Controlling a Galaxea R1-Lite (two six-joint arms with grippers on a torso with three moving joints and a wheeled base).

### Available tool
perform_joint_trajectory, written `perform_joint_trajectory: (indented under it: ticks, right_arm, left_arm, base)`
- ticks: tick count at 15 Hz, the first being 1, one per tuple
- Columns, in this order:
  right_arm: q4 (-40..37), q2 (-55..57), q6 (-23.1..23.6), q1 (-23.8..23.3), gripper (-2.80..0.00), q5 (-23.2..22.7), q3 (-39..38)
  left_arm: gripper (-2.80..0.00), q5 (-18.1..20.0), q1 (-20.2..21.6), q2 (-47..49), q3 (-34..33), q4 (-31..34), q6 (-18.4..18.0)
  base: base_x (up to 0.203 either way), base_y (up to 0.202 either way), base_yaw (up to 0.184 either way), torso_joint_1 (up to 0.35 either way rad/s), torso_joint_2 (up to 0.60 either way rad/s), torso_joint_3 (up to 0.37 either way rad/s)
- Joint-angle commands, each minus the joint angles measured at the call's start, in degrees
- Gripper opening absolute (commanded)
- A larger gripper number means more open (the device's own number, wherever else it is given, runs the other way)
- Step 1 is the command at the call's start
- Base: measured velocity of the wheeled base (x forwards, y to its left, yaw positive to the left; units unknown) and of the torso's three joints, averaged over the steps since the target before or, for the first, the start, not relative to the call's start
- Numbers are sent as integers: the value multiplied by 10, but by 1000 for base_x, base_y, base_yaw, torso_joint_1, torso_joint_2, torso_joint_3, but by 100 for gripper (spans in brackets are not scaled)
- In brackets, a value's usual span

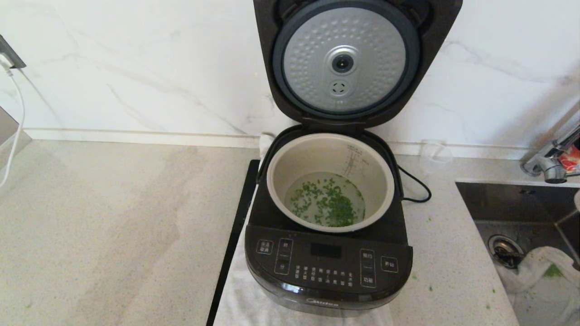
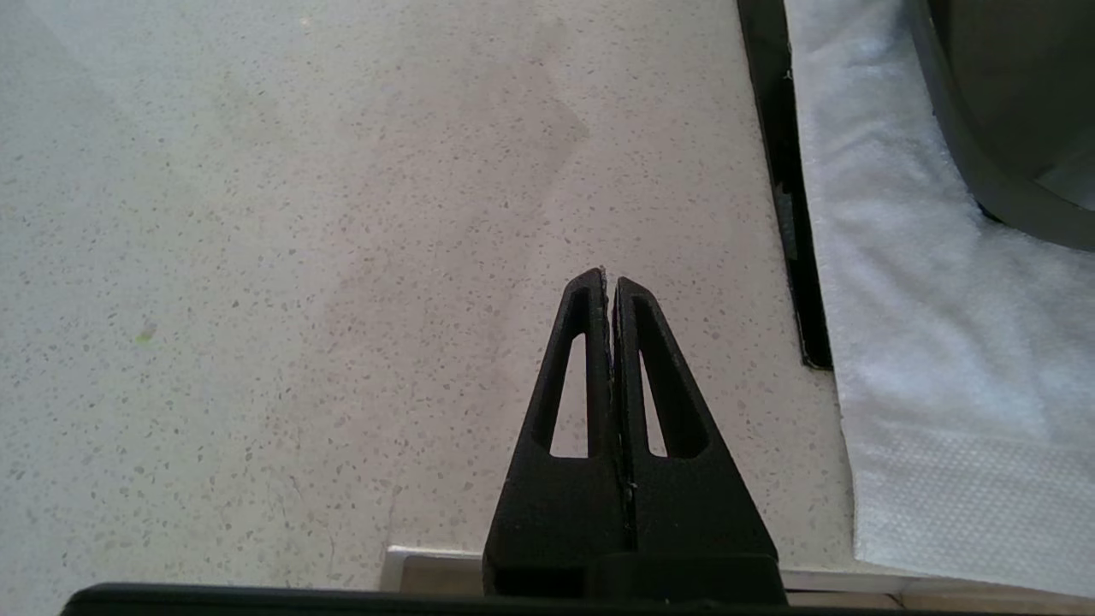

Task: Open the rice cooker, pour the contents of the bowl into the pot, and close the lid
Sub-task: Fill a bowl with water from the tap, then pour the water from the bowl into the rice cooker

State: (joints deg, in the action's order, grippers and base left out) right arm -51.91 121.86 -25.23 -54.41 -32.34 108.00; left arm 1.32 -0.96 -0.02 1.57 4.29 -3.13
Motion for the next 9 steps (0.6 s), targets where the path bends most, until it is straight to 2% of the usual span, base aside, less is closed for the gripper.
perform_joint_trajectory:
  ticks: [1, 4, 9]
  right_arm:
    - [-19, -91, 14, 36, -280, 0, -39]
    - [-24, -190, 25, 122, -280, 19, -109]
    - [-42, -306, 5, 344, -280, 94, -141]
  left_arm:
    - [-280, 0, 0, -1, 0, 0, 0]
    - [-280, 0, 0, -1, 0, 0, 0]
    - [-280, 0, 0, -1, 0, 0, 0]
  base:
    - [0, 0, 0, 0, 0, 0]
    - [0, 0, 0, 0, 0, 0]
    - [0, 0, 0, 0, 0, 0]
